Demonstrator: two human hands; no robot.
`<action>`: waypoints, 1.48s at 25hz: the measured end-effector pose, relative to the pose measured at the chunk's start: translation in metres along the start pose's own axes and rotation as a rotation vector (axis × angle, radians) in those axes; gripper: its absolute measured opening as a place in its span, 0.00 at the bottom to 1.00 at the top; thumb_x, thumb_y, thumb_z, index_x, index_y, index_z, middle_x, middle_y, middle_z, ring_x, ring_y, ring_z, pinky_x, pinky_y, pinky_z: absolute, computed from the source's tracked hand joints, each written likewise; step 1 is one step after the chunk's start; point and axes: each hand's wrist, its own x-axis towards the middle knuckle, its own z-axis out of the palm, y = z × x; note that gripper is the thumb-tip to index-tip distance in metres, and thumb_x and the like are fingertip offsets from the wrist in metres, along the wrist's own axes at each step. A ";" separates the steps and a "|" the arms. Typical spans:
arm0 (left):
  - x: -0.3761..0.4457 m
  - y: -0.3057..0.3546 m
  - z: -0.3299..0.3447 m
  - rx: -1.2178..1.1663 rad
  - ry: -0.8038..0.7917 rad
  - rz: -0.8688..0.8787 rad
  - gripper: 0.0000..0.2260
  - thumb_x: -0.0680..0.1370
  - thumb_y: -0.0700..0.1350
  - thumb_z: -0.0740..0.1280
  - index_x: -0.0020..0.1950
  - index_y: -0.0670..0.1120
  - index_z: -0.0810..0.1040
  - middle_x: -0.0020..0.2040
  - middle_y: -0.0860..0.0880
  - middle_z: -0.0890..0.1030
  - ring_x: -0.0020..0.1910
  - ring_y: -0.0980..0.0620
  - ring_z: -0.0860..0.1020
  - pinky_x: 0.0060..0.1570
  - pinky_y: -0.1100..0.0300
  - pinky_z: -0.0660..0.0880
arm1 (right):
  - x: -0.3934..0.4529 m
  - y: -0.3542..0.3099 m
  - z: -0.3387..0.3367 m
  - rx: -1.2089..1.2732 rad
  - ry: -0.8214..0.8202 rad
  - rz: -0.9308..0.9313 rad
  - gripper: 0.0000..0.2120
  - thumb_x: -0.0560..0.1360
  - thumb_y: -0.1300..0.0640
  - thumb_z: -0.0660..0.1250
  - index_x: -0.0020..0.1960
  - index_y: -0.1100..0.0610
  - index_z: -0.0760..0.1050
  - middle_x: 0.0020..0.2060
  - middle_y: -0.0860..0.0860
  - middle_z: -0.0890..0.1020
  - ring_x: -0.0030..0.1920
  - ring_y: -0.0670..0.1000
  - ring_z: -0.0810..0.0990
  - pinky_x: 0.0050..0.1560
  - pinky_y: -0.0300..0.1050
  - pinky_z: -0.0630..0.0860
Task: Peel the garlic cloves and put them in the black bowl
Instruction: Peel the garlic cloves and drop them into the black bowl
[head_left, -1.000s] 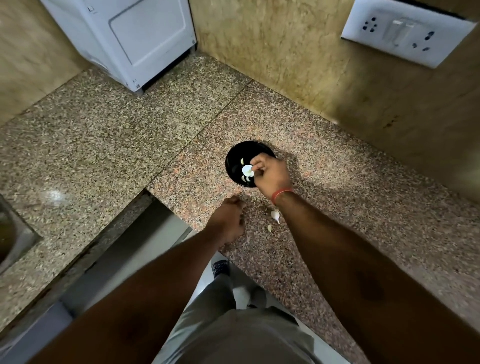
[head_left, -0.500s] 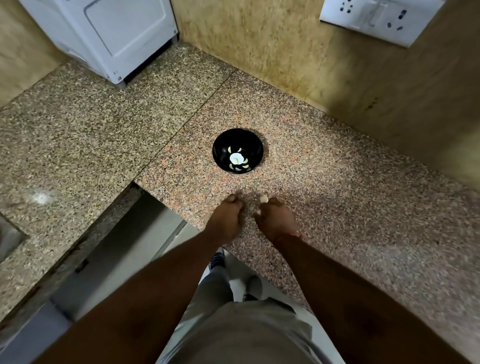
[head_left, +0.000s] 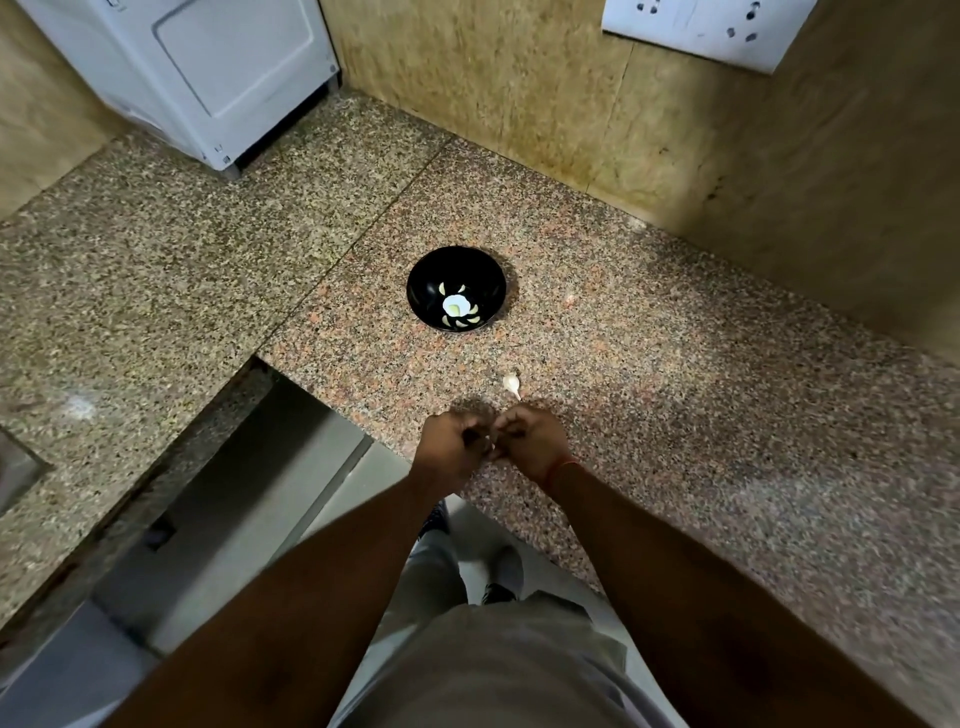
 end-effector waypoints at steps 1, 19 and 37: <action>-0.002 -0.002 0.003 -0.005 0.022 0.022 0.08 0.72 0.37 0.78 0.48 0.47 0.88 0.44 0.52 0.87 0.39 0.56 0.82 0.43 0.67 0.76 | -0.002 0.000 0.000 0.050 -0.012 0.036 0.08 0.74 0.71 0.73 0.42 0.58 0.81 0.38 0.60 0.86 0.36 0.59 0.86 0.39 0.53 0.85; 0.016 0.003 0.005 0.229 -0.066 -0.134 0.07 0.76 0.37 0.71 0.47 0.47 0.87 0.43 0.50 0.86 0.38 0.54 0.83 0.42 0.59 0.81 | -0.002 -0.018 0.002 -0.985 -0.063 -0.323 0.09 0.78 0.59 0.67 0.42 0.54 0.84 0.34 0.49 0.81 0.34 0.47 0.79 0.41 0.45 0.81; 0.017 0.001 0.007 0.450 -0.137 0.079 0.05 0.74 0.35 0.68 0.46 0.42 0.82 0.47 0.43 0.83 0.45 0.42 0.81 0.47 0.53 0.78 | -0.005 -0.025 0.007 -1.072 -0.070 -0.334 0.06 0.72 0.61 0.71 0.47 0.53 0.84 0.44 0.51 0.82 0.43 0.53 0.82 0.47 0.52 0.83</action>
